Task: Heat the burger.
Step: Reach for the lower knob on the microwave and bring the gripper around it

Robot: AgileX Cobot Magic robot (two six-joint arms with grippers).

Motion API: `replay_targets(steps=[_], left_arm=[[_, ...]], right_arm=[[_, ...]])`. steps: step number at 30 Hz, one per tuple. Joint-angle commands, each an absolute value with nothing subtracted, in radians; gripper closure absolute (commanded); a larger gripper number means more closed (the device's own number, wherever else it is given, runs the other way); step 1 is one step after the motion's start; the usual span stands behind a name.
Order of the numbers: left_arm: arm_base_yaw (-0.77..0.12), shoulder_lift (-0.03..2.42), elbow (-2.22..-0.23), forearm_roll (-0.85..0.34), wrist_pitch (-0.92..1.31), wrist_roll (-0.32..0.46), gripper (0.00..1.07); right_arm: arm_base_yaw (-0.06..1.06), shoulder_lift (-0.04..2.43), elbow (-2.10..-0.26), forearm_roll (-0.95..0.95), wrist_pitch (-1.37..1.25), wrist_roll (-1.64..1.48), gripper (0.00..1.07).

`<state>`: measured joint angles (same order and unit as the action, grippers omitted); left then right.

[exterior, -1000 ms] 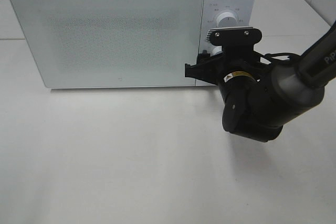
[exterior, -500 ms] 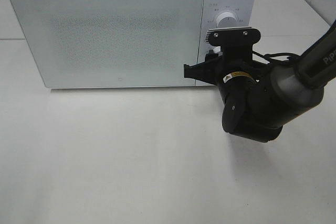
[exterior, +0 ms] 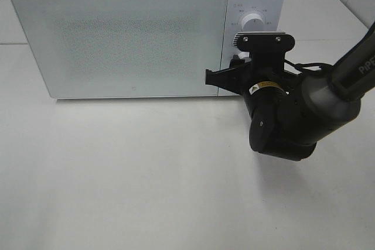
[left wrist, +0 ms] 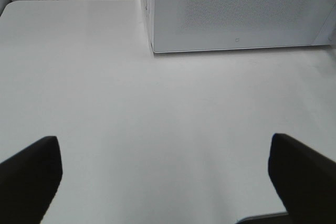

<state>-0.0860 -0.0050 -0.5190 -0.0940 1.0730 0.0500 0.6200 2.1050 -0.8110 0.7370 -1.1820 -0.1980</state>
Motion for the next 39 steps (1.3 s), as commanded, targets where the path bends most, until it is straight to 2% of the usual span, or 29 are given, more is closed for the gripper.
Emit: replay_targets(steps=[1,2,3,4,11,13,16,24,39], left_arm=[[-0.086,-0.028,-0.516,-0.094,1.067,0.044,0.06],[-0.086,-0.028,-0.516,-0.094,1.067,0.044,0.06],[-0.086,-0.028,-0.516,-0.094,1.067,0.044,0.06],[-0.086,-0.028,-0.516,-0.094,1.067,0.044,0.06],[-0.086,-0.028,-0.516,-0.094,1.067,0.044,0.06],[-0.086,-0.028,-0.516,-0.094,1.067,0.044,0.06],[-0.086,-0.028,-0.516,-0.094,1.067,0.044,0.06],[-0.086,-0.028,-0.516,-0.094,1.067,0.044,0.06],[-0.086,-0.028,-0.516,-0.094,1.067,0.044,0.06]], right_arm=[[0.619,2.095,-0.824,0.576,-1.295,0.083,1.05],[0.619,2.095,-0.824,0.576,-1.295,0.083,1.05],[0.619,2.095,-0.824,0.553,-1.287,0.222,1.05],[0.619,2.095,-0.824,0.553,-1.287,0.222,1.05],[0.619,2.095,-0.824,0.498,-1.291,0.762,1.05],[0.619,2.095,-0.824,0.491,-1.290,0.820,1.05],[0.619,2.095,-0.824,0.457,-1.294,1.110,1.05],[0.619,2.095,-0.824,0.455,-1.320,1.500,1.05],[0.619,2.095,-0.824,0.455,-1.320,1.561,1.03]])
